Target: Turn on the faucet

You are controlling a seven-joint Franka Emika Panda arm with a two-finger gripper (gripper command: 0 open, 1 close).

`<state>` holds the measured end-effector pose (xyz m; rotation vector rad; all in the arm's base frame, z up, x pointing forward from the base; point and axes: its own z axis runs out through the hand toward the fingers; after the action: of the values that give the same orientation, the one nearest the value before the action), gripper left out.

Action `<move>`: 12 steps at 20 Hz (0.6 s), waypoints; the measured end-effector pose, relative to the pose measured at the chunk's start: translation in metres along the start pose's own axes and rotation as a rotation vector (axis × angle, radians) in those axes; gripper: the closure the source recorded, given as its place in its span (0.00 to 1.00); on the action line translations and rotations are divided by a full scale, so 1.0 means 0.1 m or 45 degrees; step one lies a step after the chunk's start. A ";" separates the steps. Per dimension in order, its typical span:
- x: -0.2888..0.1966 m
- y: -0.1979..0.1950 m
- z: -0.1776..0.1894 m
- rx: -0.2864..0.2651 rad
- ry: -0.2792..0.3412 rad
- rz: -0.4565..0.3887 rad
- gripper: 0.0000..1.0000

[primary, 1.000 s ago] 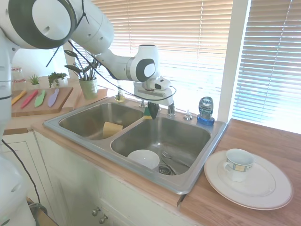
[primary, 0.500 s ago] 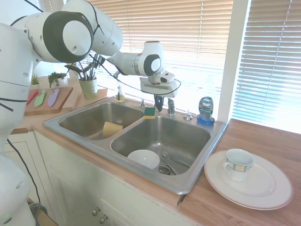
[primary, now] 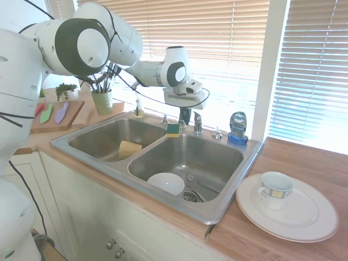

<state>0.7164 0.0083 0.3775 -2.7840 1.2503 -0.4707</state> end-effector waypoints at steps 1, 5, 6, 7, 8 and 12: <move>0.00 -0.02 0.01 0.029 0.042 0.012 1.00; -0.04 -0.03 0.02 0.091 0.158 0.053 1.00; -0.05 -0.03 0.00 0.102 0.177 0.058 1.00; -0.05 -0.05 -0.04 0.114 0.195 0.064 1.00; -0.05 -0.05 -0.08 0.127 0.212 0.069 1.00; -0.09 -0.04 -0.25 0.150 0.244 0.076 1.00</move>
<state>0.7065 0.0198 0.3999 -2.6477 1.2901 -0.7959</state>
